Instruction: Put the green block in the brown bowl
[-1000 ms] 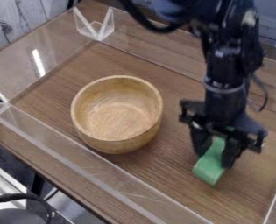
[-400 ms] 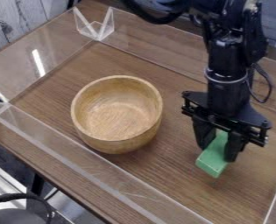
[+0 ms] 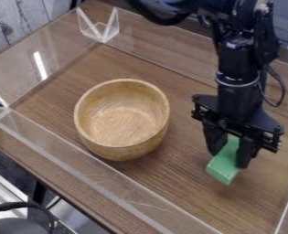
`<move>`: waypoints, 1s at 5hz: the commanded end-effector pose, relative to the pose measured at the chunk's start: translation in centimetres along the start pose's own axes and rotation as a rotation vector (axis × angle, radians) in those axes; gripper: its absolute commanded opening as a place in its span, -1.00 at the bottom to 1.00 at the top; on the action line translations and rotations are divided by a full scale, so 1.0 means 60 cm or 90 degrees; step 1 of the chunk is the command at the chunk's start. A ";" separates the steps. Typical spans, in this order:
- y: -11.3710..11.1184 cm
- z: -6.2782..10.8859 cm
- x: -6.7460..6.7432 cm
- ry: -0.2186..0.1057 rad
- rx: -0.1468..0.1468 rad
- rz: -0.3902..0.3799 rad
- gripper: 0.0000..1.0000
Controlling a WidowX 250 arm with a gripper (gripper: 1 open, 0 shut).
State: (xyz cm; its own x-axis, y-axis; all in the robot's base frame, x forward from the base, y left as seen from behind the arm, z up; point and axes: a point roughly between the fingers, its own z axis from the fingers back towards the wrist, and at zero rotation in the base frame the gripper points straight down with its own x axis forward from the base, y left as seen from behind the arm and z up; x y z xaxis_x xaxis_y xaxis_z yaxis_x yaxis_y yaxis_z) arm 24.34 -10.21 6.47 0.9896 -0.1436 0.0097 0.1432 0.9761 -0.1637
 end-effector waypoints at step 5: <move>0.000 0.000 0.010 -0.021 -0.007 -0.022 -1.00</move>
State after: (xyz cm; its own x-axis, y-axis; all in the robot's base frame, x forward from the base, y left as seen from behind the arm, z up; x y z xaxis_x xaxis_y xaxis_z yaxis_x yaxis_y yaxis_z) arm 24.31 -10.21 5.78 0.9842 -0.1763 0.0163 0.1765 0.9696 -0.1693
